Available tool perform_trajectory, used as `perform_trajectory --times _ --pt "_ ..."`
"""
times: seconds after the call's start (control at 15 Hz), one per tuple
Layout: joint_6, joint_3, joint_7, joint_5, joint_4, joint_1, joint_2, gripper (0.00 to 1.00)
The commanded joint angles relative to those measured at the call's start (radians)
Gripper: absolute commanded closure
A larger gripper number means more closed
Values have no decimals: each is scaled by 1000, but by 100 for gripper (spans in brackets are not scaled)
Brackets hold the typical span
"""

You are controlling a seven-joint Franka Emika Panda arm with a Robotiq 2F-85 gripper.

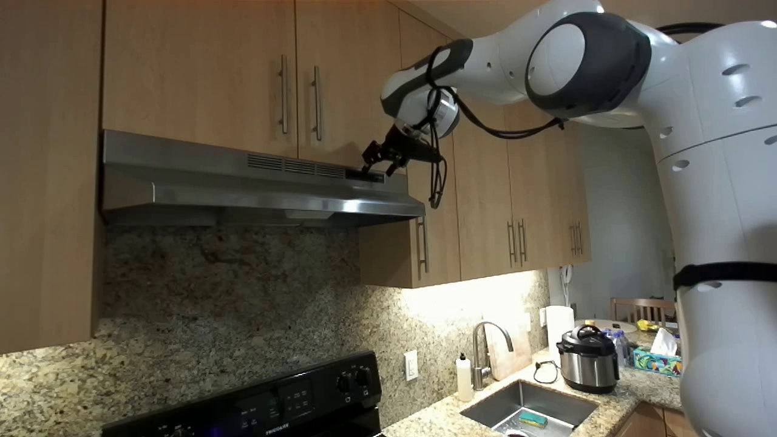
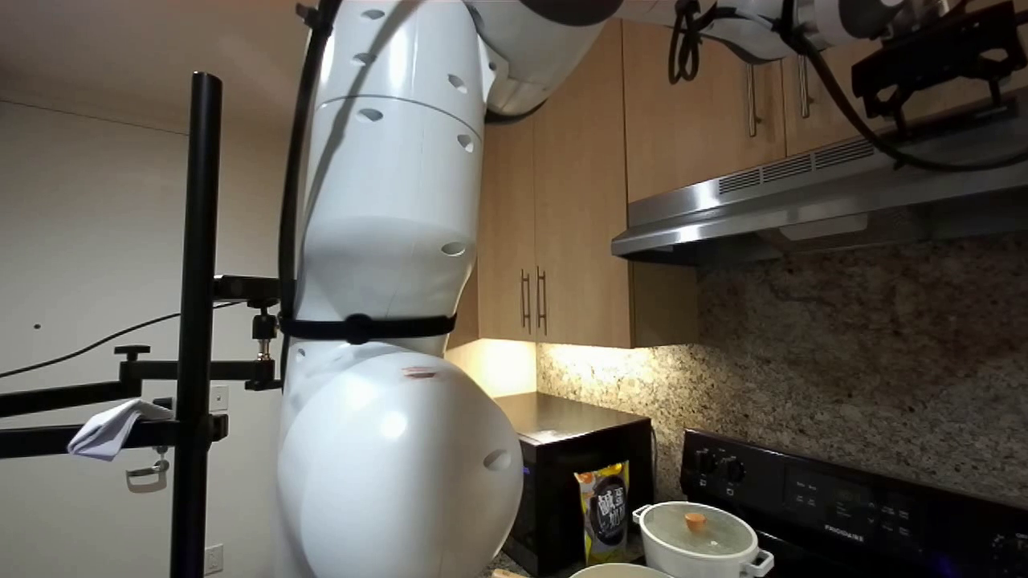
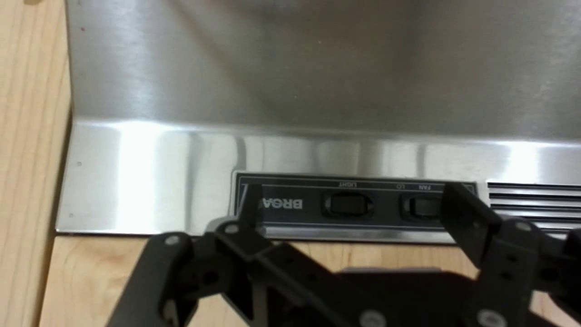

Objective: Turn on the light on top of the stove

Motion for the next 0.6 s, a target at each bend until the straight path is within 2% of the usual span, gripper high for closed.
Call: perform_trajectory --times 0.0,0.53 --pt "16 -3 -17 33 21 -8 17 0" --pt "16 -13 6 23 46 -5 35 0"
